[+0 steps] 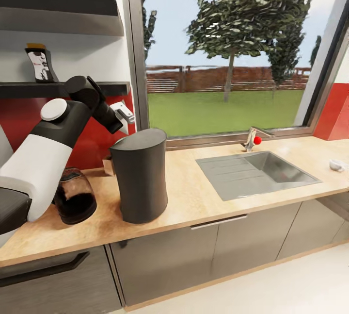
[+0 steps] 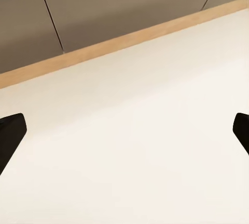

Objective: Set up a coffee station on the kitchen countertop: keep the coffee maker on the countertop, move the bottle of coffee from the kitchen shelf to the counter next to the coffee maker, place a paper coffee filter on top of the coffee maker, put the saucer next to the coffee maker with the coffee cup on the saucer, and place the electric kettle next to the coffee maker.

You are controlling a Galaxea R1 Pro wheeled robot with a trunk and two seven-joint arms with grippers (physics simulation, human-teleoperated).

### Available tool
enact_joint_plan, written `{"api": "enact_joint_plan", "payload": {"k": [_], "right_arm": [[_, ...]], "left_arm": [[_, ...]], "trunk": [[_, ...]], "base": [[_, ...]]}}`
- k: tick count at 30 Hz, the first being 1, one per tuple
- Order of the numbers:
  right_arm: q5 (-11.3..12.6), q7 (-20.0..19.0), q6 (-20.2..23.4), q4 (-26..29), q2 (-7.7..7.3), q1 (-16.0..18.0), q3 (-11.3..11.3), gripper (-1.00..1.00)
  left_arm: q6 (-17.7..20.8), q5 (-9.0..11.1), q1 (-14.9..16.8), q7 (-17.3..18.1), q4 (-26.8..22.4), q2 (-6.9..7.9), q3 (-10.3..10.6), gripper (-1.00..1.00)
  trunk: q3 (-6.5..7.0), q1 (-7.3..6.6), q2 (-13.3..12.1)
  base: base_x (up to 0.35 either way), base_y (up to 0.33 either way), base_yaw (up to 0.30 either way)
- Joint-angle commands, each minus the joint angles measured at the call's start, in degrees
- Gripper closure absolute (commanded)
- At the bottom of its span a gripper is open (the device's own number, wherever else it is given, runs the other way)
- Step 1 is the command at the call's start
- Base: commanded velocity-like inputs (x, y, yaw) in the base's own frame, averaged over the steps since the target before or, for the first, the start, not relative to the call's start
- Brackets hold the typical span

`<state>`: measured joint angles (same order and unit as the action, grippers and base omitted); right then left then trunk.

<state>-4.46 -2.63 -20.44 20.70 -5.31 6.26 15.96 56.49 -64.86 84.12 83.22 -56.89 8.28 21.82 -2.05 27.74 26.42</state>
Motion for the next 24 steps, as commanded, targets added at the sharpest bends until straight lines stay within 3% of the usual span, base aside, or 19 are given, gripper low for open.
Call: {"api": "enact_joint_plan", "payload": {"k": [1, 6, 10, 24], "right_arm": [[-0.47, -0.28, -0.21, -0.08, 0.04, 0.07, 0.48, -1.00], [-0.47, -0.28, -0.21, -0.07, 0.05, 0.07, 0.48, -1.00], [-0.47, -0.28, -0.21, -0.10, 0.07, 0.07, 0.48, -1.00], [-0.47, -0.35, -0.21, -0.08, 0.07, 0.07, 0.48, -1.00]], "left_arm": [[0.55, -0.51, 0.08, 0.55, -0.06, 0.06, 0.16, 1.00], [0.55, -0.69, 0.10, 0.53, -0.06, 0.16, 0.15, 1.00], [0.55, -2.12, 0.08, 0.54, -0.06, 0.47, 0.15, 1.00], [0.55, -2.29, 0.01, 0.63, -0.06, 0.33, 0.15, 1.00]], "trunk": [[-0.13, 0.03, 0.11], [-0.13, 0.03, 0.11], [-0.13, 0.03, 0.11], [-0.08, 0.03, 0.11]], "base": [[-0.026, 0.005, -0.004], [-0.011, 0.002, -0.002], [-0.001, 0.000, 0.000], [0.015, 0.017, -0.033]]}}
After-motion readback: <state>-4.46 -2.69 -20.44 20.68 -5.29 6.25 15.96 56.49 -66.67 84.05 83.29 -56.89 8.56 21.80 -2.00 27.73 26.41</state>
